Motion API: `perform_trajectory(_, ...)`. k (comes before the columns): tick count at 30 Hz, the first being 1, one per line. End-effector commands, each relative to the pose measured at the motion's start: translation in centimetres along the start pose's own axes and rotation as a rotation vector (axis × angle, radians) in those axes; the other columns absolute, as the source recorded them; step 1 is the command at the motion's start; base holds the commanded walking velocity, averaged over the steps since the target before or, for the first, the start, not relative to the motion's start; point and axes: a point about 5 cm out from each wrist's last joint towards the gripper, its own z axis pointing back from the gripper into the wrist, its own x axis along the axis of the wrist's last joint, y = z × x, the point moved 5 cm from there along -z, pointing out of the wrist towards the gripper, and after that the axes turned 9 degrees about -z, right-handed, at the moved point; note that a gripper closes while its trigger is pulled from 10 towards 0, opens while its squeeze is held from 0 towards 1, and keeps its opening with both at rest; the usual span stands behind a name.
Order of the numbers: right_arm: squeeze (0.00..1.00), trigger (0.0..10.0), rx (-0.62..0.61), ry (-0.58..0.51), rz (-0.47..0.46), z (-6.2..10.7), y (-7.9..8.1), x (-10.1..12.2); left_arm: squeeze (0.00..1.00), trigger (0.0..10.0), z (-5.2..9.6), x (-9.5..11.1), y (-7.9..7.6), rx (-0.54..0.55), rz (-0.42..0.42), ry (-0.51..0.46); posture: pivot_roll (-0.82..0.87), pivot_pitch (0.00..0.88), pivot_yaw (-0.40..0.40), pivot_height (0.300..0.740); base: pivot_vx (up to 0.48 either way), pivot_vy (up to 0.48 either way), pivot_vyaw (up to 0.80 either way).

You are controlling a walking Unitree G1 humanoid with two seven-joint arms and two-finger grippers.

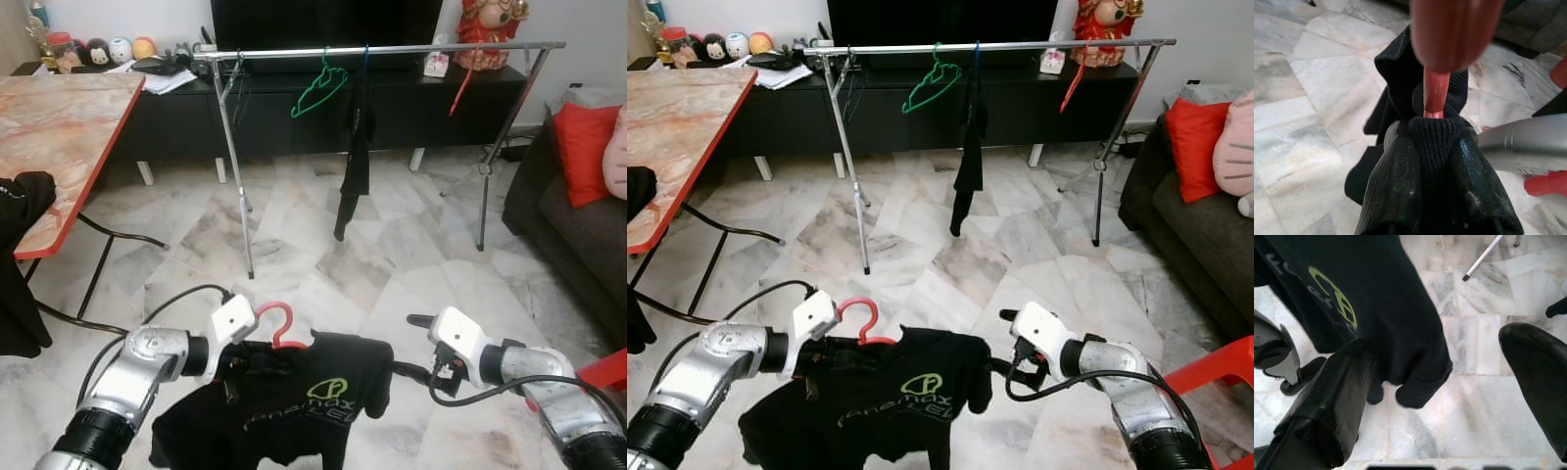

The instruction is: Hang hanger

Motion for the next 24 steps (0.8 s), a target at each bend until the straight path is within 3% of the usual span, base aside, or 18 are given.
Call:
perform_trajectory(1,0.00,10.0,0.003,0.004,0.009,0.2,0.0,-0.2,0.00,0.0,0.7,1.1,0.4,-0.014,-0.044,-0.025,-0.13,0.000,-0.049,0.740,0.000,0.000,0.00)
perform_trajectory(3,0.00,10.0,0.003,0.003,0.011,0.2,0.0,-0.2,0.00,0.0,0.8,1.1,0.3,-0.019,-0.049,-0.021,-0.13,0.000,-0.049,0.740,0.000,0.000,0.00)
perform_trajectory(4,0.00,10.0,0.005,0.009,0.012,0.2,0.0,-0.3,0.00,7.0,0.9,1.1,0.2,-0.031,-0.053,-0.019,-0.13,0.000,-0.049,0.740,0.000,0.000,0.00)
perform_trajectory(5,0.00,10.0,0.003,0.023,0.025,0.3,-0.1,-0.5,0.00,10.0,1.1,1.1,0.1,-0.050,-0.059,-0.017,-0.13,0.000,-0.048,0.740,0.000,0.000,0.00)
perform_trajectory(13,0.00,10.0,0.009,0.069,0.081,0.0,0.2,-1.4,0.00,10.0,1.7,2.0,-0.9,-0.149,-0.065,-0.044,-0.12,0.000,-0.049,0.740,0.000,0.000,0.00)
perform_trajectory(24,0.00,10.0,0.076,0.092,0.135,-0.3,1.4,-2.1,0.00,10.0,1.3,2.6,-1.4,-0.180,-0.056,-0.077,-0.13,0.000,-0.051,0.740,0.000,0.000,0.00)
